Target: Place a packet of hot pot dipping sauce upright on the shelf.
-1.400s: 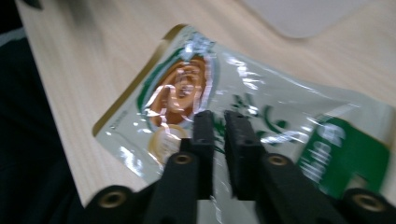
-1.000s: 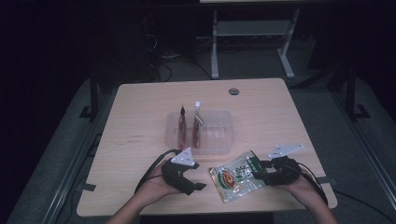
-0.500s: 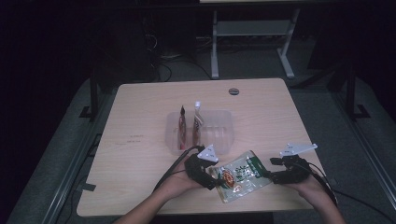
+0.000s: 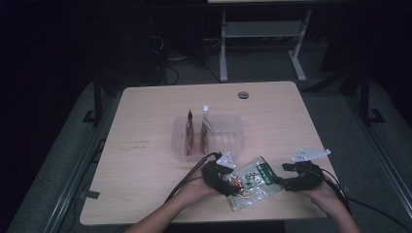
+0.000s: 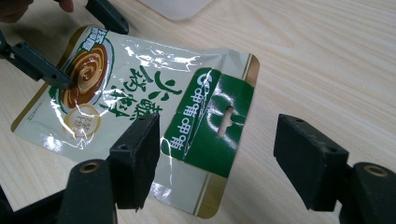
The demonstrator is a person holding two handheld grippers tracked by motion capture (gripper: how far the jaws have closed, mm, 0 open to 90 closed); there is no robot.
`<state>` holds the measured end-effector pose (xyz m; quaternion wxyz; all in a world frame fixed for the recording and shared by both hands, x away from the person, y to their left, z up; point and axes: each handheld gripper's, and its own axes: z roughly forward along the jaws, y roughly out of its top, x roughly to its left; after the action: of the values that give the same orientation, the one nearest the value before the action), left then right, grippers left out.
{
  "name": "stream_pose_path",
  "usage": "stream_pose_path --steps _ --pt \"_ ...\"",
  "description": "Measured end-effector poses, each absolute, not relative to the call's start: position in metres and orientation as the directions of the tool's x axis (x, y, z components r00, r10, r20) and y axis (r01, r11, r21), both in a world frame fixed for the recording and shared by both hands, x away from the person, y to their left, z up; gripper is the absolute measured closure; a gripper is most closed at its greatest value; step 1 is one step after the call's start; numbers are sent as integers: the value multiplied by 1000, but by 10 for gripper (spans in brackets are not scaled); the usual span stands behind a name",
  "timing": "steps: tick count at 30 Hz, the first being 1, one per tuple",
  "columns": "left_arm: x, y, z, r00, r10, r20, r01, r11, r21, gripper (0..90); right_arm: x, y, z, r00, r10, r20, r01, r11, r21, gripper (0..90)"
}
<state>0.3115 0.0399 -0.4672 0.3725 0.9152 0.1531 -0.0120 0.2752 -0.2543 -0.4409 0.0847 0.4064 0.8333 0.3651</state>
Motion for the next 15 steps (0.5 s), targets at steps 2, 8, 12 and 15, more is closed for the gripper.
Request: stream_pose_path --steps 2,8,12,15 --pt "310 40 -468 954 270 -133 285 -670 685 313 275 -255 -441 -654 741 154 615 402 679 313" --pt "313 43 -469 950 286 -125 289 -653 700 450 277 -256 -441 -656 741 143 608 406 682 313" --pt "314 45 -469 947 303 -107 286 -646 707 601 277 -256 -441 -654 743 143 607 402 685 313" --pt "312 44 -469 949 303 -86 272 -653 707 706 277 -257 -440 -652 745 145 608 399 686 313"
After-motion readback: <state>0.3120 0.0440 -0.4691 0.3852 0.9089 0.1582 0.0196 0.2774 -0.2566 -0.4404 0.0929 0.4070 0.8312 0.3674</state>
